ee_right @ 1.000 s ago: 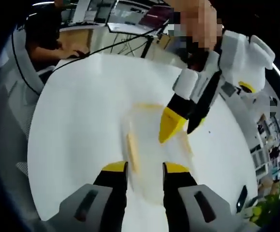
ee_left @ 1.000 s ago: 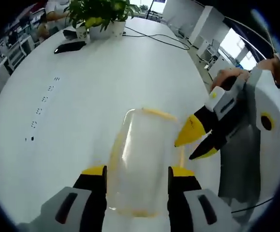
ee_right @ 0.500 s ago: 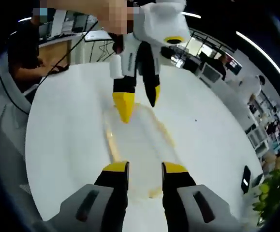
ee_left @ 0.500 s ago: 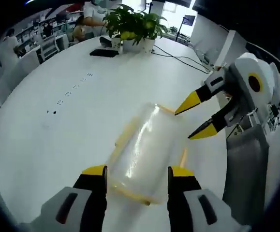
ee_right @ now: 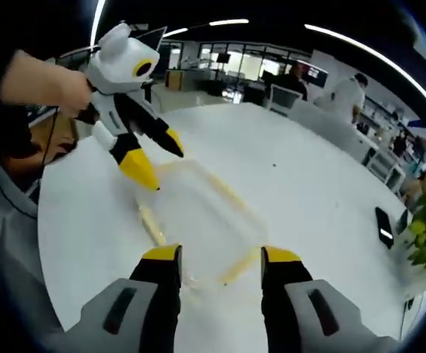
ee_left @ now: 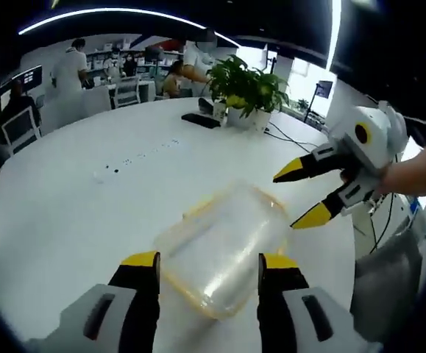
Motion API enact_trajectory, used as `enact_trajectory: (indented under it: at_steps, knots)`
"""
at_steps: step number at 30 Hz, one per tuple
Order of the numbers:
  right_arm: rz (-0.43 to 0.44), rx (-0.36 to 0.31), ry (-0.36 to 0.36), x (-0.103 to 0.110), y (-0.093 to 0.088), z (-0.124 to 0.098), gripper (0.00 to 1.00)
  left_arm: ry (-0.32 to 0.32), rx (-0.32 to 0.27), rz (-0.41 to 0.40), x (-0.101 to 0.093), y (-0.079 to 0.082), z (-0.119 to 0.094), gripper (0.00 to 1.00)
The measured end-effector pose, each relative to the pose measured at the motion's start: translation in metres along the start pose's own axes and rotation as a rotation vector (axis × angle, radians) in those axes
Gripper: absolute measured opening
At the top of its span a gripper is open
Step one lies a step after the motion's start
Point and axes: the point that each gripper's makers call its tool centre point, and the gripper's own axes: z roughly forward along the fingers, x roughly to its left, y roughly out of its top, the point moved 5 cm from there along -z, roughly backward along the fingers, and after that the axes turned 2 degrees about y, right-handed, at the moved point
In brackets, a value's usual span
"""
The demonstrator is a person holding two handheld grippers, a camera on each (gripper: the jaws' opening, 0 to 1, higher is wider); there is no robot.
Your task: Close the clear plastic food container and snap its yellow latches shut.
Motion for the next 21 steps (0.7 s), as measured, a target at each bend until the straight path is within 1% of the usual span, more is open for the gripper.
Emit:
enact_trajectory:
  at_steps: [2,4,5,6,8,9,12,14,16,19,21]
  knots:
    - [0.002,0.004,0.009,0.003,-0.005,0.001,0.45,0.012,-0.02,-0.007,-0.002,-0.008,-0.002,0.5]
    - [-0.008,0.019,0.015,0.006,-0.01,0.004,0.45,0.017,-0.044,-0.015,-0.005,-0.013,-0.003,0.51]
    - [-0.026,0.03,0.01,0.007,-0.014,0.005,0.45,0.029,-0.091,-0.002,-0.006,-0.013,-0.004,0.52]
    - [-0.031,0.031,0.007,0.008,-0.015,0.006,0.45,0.033,-0.08,-0.01,-0.007,-0.017,-0.006,0.52]
    - [-0.025,0.041,0.012,0.009,-0.019,0.009,0.46,0.057,-0.103,0.004,-0.008,-0.022,-0.007,0.53]
    - [-0.02,0.046,0.013,0.01,-0.021,0.01,0.47,0.079,-0.13,0.013,-0.007,-0.023,-0.009,0.53]
    - [-0.018,0.055,0.014,0.011,-0.025,0.015,0.47,0.093,-0.134,0.006,-0.006,-0.031,-0.008,0.54]
    - [-0.019,0.06,0.016,0.012,-0.026,0.019,0.47,0.116,-0.144,0.031,-0.006,-0.035,-0.008,0.55]
    - [-0.021,0.067,0.018,0.011,-0.028,0.022,0.47,0.112,-0.17,0.004,-0.007,-0.035,-0.007,0.55]
    - [-0.02,0.073,0.02,0.011,-0.029,0.026,0.48,0.113,-0.192,-0.003,-0.003,-0.037,-0.006,0.55]
    - [-0.032,0.081,0.021,0.011,-0.031,0.03,0.48,0.097,-0.205,-0.003,-0.005,-0.037,-0.006,0.53]
